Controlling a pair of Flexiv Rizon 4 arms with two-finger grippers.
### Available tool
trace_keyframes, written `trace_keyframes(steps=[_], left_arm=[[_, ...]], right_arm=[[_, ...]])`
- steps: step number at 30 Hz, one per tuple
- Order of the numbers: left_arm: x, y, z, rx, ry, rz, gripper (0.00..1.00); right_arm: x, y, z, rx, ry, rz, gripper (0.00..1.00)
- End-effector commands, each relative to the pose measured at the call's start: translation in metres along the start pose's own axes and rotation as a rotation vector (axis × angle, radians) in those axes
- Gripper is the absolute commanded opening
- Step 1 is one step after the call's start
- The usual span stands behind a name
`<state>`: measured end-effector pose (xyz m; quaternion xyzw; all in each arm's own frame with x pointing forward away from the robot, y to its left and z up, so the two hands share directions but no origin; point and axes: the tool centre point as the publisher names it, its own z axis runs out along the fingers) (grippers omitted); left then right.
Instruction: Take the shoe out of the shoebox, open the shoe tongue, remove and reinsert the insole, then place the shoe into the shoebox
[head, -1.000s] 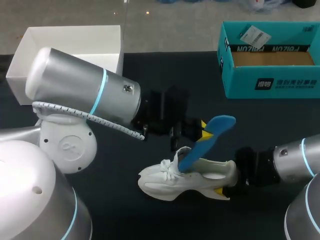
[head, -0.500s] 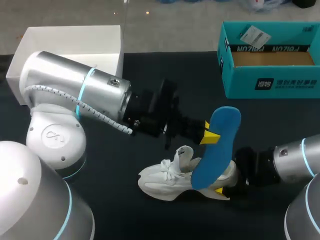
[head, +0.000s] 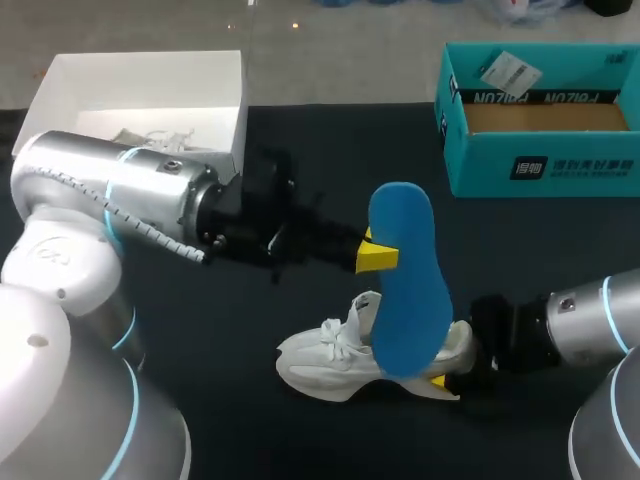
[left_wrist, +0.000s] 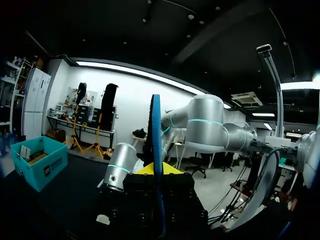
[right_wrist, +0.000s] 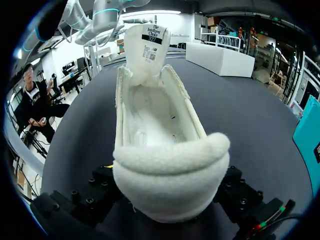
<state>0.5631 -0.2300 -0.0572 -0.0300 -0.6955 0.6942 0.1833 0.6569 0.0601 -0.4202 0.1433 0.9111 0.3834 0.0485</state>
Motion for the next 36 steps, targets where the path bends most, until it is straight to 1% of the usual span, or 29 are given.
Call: trace_keyframes(steps=[1, 9, 17, 20, 24, 28, 30, 36], left_arm=[[0.018, -0.008, -0.008, 0.047, -0.006, 0.003, 0.0], [0.032, -0.03, -0.005, 0.061, 0.009, -0.005, 0.0], [0.045, -0.046, -0.001, 0.152, 0.046, -0.005, 0.0], [0.048, -0.047, 0.0, 0.157, 0.052, 0.001, 0.0], [0.057, -0.052, -0.001, 0.148, 0.065, 0.004, 0.0], [0.064, -0.054, -0.003, 0.126, 0.135, -0.056, 0.0], [0.067, -0.052, -0.005, 0.102, 0.133, -0.093, 0.0], [0.078, -0.052, -0.014, 0.075, 0.112, -0.121, 0.0]], right_arm=[[0.001, -0.001, 0.002, 0.003, -0.002, 0.0, 0.0], [0.001, -0.001, 0.002, 0.003, -0.002, 0.0, 0.0], [0.001, -0.001, 0.002, 0.003, -0.002, 0.0, 0.0], [0.001, -0.001, 0.002, 0.003, -0.002, 0.0, 0.0], [0.001, -0.001, 0.002, 0.003, -0.002, 0.0, 0.0], [0.001, -0.001, 0.002, 0.003, -0.002, 0.0, 0.0], [0.001, -0.001, 0.002, 0.003, -0.002, 0.0, 0.0], [0.001, -0.001, 0.002, 0.003, -0.002, 0.0, 0.0]])
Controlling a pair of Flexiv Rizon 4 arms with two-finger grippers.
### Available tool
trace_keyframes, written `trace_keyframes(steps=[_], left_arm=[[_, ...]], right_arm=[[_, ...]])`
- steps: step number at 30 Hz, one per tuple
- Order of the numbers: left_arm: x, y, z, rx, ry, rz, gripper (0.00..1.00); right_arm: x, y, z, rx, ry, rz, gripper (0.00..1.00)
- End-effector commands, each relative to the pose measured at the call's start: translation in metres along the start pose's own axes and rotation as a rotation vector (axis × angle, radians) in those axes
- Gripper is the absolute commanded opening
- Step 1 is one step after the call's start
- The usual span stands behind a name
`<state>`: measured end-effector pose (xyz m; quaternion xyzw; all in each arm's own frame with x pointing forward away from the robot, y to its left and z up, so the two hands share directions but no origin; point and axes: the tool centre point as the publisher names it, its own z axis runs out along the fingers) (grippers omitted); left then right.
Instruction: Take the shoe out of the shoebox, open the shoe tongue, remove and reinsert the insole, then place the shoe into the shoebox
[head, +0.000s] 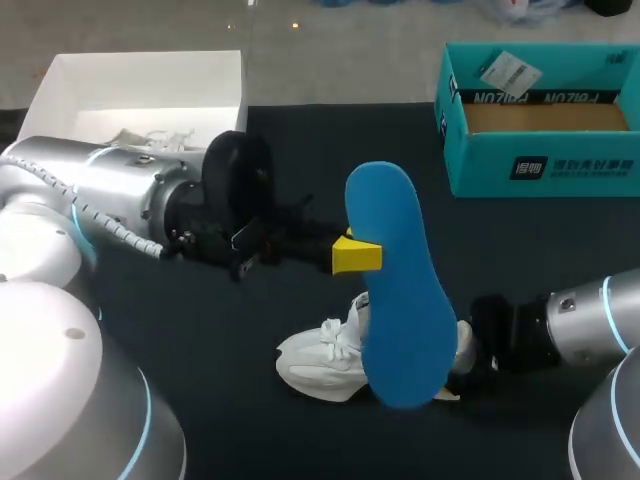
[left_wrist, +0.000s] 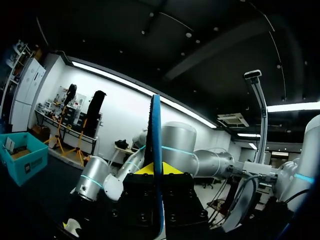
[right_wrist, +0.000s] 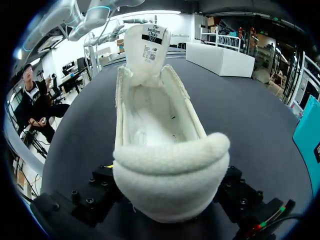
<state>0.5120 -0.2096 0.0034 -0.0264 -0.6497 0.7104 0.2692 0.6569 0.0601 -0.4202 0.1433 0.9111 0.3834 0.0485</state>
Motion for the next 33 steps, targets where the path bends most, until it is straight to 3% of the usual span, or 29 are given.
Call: trace_keyframes(steps=[1, 4, 19, 26, 33], left_arm=[[0.015, -0.004, -0.011, -0.017, -0.02, -0.007, 0.0], [0.02, -0.006, -0.017, -0.061, -0.061, 0.004, 0.0], [0.02, -0.006, -0.017, -0.061, -0.061, 0.004, 0.0], [0.01, -0.023, -0.014, -0.064, 0.075, -0.077, 0.0], [0.006, -0.033, -0.013, -0.128, 0.102, -0.162, 0.0]], right_arm=[[0.001, -0.001, 0.002, 0.003, -0.002, 0.0, 0.0], [0.001, -0.001, 0.002, 0.003, -0.002, 0.0, 0.0], [0.001, -0.001, 0.002, 0.003, -0.002, 0.0, 0.0], [0.001, -0.001, 0.002, 0.003, -0.002, 0.0, 0.0], [0.001, -0.001, 0.002, 0.003, -0.002, 0.0, 0.0]])
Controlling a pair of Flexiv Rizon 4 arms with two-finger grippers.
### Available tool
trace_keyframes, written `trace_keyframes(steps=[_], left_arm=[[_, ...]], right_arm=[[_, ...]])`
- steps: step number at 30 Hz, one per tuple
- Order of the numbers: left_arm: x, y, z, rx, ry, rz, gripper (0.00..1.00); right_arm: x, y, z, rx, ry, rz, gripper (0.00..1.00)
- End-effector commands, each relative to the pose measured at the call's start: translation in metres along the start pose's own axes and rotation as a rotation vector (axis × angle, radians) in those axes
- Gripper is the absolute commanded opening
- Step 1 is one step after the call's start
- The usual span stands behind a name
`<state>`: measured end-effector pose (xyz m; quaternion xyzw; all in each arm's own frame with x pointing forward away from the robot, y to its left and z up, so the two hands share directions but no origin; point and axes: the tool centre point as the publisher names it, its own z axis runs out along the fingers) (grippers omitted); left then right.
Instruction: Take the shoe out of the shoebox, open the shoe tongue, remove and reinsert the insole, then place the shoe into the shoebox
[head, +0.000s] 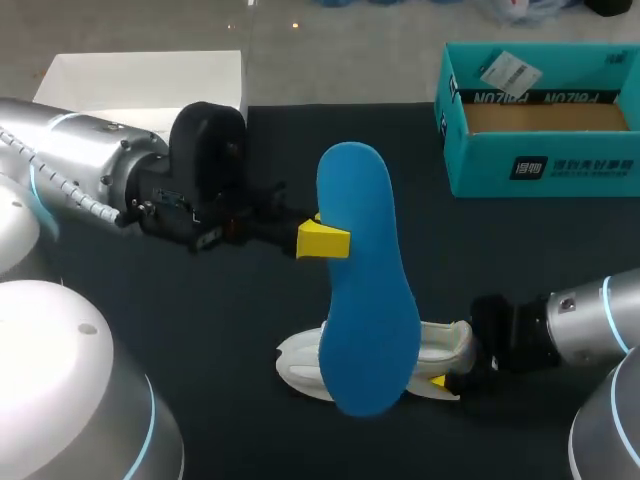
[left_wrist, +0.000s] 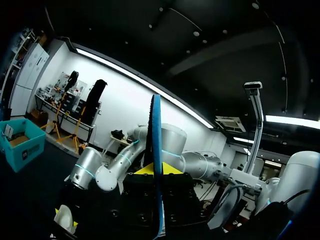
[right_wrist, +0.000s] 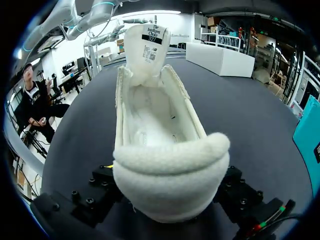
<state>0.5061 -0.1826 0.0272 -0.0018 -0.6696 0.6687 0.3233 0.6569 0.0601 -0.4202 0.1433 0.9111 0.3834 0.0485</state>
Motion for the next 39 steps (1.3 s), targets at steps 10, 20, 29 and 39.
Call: trace_keyframes(steps=[10, 20, 29, 39], left_arm=[[-0.015, -0.028, 0.017, -0.07, -0.018, -0.01, 0.0], [-0.004, -0.033, 0.017, -0.051, -0.101, 0.009, 0.0], [-0.002, -0.033, 0.015, -0.055, -0.111, 0.004, 0.0], [-0.002, -0.032, 0.014, -0.054, -0.115, 0.001, 0.0]], right_arm=[[0.001, -0.001, 0.002, 0.003, -0.002, 0.0, 0.0], [0.001, -0.001, 0.002, 0.003, -0.002, 0.0, 0.0], [0.001, -0.001, 0.002, 0.003, -0.002, 0.0, 0.0], [0.001, -0.001, 0.002, 0.003, -0.002, 0.0, 0.0]])
